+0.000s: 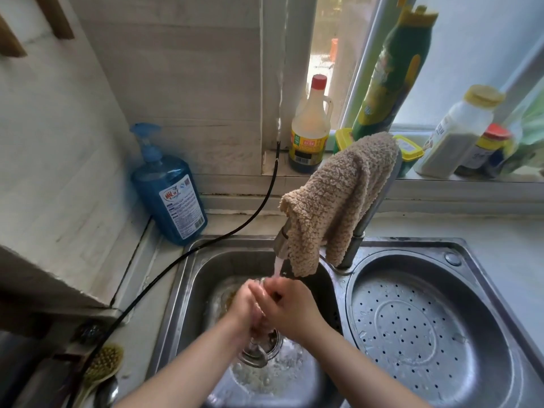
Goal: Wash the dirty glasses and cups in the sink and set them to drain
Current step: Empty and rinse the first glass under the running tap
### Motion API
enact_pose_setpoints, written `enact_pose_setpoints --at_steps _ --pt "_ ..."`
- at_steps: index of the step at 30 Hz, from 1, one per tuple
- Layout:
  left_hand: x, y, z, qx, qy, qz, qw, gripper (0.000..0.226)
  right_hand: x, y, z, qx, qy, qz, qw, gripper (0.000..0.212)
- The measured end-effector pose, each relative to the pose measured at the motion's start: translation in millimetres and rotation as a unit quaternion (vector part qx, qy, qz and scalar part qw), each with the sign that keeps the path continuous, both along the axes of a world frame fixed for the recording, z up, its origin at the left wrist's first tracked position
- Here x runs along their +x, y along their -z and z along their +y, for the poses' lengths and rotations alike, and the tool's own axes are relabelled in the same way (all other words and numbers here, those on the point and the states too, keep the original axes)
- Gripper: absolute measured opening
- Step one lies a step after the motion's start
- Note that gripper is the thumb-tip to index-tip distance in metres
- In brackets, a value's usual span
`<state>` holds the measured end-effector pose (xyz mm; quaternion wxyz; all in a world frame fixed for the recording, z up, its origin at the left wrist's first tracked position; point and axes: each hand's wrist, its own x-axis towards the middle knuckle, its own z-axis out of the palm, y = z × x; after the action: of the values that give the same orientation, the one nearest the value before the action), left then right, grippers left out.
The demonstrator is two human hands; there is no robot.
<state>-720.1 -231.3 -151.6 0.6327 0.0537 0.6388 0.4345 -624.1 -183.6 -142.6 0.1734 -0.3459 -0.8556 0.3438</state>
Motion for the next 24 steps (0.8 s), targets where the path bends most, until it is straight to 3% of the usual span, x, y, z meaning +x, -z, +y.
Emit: enact_pose_setpoints --at_steps 2,4,8,11,13,16,19,24 --pt "-13 -6 -1 -0.014 0.072 -0.079 0.994 0.050 11 0 2 0.017 -0.028 0.038 0.999 0.053" --pt "-11 -11 0 -0.010 0.097 -0.083 0.992 0.051 15 0 4 0.029 -0.027 0.034 0.999 0.060" --pt "11 -8 9 0.052 -0.057 -0.023 0.997 0.058 2 -7 1 0.075 0.027 -0.052 0.995 0.068" --pt "18 -4 12 0.093 -0.098 0.022 0.991 0.050 -5 -9 -1 0.084 0.057 -0.086 0.991 0.078" --pt "11 -4 12 0.100 -0.097 -0.018 0.990 0.053 -2 -8 -4 0.064 -0.009 -0.038 0.997 0.065" --pt "-12 -2 4 0.098 -0.042 -0.075 0.991 0.066 17 -1 6 0.147 -0.135 -0.002 0.980 0.035" --pt "-25 12 -1 0.067 0.017 -0.084 0.994 0.062 34 -1 16 0.141 -0.179 -0.022 0.974 0.038" --pt "-10 8 3 0.077 -0.008 0.002 0.997 0.058 32 -17 -6 0.021 -0.139 -0.022 0.990 0.039"
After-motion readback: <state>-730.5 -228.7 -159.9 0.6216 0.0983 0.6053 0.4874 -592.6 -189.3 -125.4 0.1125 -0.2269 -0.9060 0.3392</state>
